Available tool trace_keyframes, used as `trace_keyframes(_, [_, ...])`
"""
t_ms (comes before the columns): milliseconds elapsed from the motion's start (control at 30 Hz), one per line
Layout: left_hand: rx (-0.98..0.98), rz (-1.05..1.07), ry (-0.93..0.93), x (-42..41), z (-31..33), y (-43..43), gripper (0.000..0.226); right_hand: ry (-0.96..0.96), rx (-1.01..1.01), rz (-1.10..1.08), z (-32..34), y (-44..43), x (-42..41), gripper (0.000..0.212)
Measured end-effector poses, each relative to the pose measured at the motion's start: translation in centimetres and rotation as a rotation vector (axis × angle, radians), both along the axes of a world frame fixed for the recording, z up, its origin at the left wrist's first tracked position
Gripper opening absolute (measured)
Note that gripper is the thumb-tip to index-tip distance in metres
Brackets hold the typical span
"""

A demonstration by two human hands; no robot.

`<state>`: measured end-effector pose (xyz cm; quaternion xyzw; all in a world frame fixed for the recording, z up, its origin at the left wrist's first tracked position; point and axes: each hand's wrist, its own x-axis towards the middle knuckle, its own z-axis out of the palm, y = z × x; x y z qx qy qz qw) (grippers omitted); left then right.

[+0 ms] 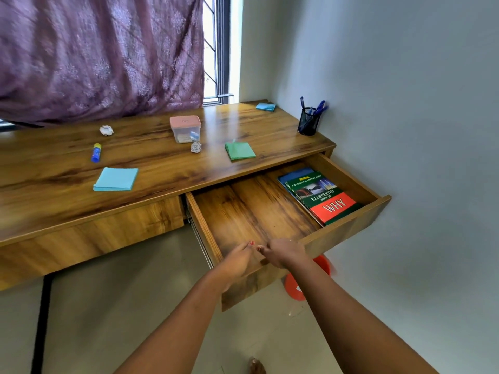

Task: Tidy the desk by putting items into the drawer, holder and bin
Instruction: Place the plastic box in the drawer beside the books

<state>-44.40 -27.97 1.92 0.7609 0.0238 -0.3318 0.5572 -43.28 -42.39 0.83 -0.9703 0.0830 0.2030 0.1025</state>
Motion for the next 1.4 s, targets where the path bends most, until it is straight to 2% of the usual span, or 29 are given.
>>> trace_keyframes(133, [-0.13,0.273,0.025,3.2,0.9,1.9,0.049,-0.066,0.297,-0.046,0.6,2.0,3.4,0.033])
trace_keyframes(400, [-0.444,0.816,-0.04,11.9,4.2,5.7,0.047,-0.188,0.731,-0.056,4.7,5.5,13.1,0.028])
trace_keyframes(533, [-0.491,0.947,-0.084,16.5,6.4,7.0,0.041,-0.186,0.832,-0.01,7.4,6.5,18.6,0.032])
trace_keyframes(733, [-0.473,1.082,-0.065,22.4,9.4,10.1,0.036,-0.214,0.961,-0.085,10.2,8.2,25.9,0.032])
trace_keyframes(900, [-0.374,1.112,-0.052,26.8,9.4,12.3,0.017,-0.218,1.06,-0.296,9.6,10.1,31.4,0.028])
trace_keyframes(1033, [-0.323,1.049,-0.073,31.6,8.3,13.8,0.02,-0.267,1.087,-0.439,8.6,11.6,35.8,0.025])
trace_keyframes(1200, [-0.325,0.926,-0.078,38.2,6.4,15.0,0.023,-0.376,1.029,-0.554,8.0,12.7,40.8,0.029])
trace_keyframes(1400, [-0.283,0.808,-0.066,44.3,5.2,16.3,0.026,-0.402,0.895,-0.594,7.3,14.5,45.3,0.033])
